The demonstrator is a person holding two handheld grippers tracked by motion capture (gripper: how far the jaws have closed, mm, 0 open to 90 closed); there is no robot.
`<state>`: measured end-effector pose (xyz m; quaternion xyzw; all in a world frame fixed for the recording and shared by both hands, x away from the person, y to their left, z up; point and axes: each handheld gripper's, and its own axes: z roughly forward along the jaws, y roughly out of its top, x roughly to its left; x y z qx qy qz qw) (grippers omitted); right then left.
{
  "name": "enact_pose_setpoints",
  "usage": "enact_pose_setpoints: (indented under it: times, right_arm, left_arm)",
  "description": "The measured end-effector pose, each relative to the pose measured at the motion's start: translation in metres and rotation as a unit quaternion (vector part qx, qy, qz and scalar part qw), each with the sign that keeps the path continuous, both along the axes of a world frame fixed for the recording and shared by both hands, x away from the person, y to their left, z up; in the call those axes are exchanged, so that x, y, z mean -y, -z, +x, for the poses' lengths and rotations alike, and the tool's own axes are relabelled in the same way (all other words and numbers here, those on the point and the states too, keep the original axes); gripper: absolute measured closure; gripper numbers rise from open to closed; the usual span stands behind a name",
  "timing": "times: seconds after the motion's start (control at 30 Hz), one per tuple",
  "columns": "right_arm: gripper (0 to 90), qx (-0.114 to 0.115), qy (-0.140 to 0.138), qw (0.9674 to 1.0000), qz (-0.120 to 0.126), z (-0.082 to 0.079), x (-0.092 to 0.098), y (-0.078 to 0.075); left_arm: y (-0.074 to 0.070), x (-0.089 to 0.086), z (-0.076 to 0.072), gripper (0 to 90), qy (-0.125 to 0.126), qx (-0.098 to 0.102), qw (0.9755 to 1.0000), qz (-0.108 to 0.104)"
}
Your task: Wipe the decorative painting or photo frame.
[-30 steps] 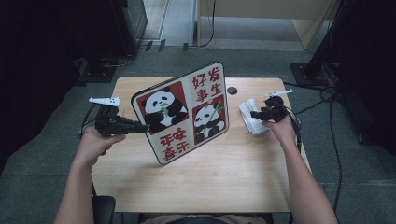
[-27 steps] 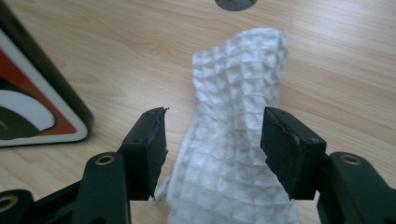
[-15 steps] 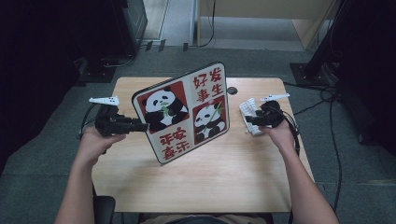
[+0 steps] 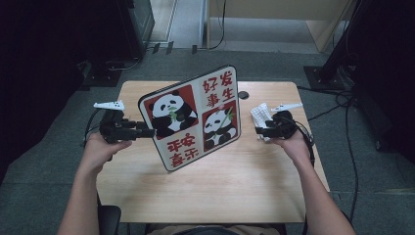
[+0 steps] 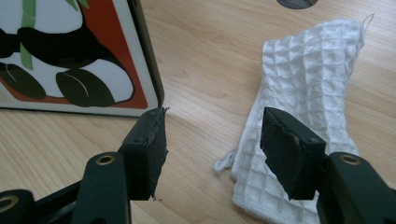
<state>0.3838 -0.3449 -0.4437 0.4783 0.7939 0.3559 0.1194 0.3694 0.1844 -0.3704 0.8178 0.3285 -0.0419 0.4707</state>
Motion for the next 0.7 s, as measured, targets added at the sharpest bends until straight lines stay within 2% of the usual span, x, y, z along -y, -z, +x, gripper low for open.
enact_pose_setpoints:
  times: [0.2, 0.37, 0.7]
  right_arm:
    - [40.5, -0.010, -0.013, 0.9998, -0.006, -0.006, -0.006, 0.002]
    - [40.3, -0.008, -0.026, 0.9996, -0.007, -0.011, -0.013, 0.002]
    - [39.9, -0.017, -0.031, 0.9993, -0.012, -0.008, -0.015, 0.007]
  left_arm:
    - [0.001, -0.001, 0.000, 41.0, -0.008, 0.009, 0.9999, 0.004]
    - [0.002, -0.002, 0.002, 38.6, -0.016, 0.015, 0.9998, 0.004]
    - [0.004, -0.003, 0.004, 37.6, -0.033, 0.021, 0.9992, 0.006]
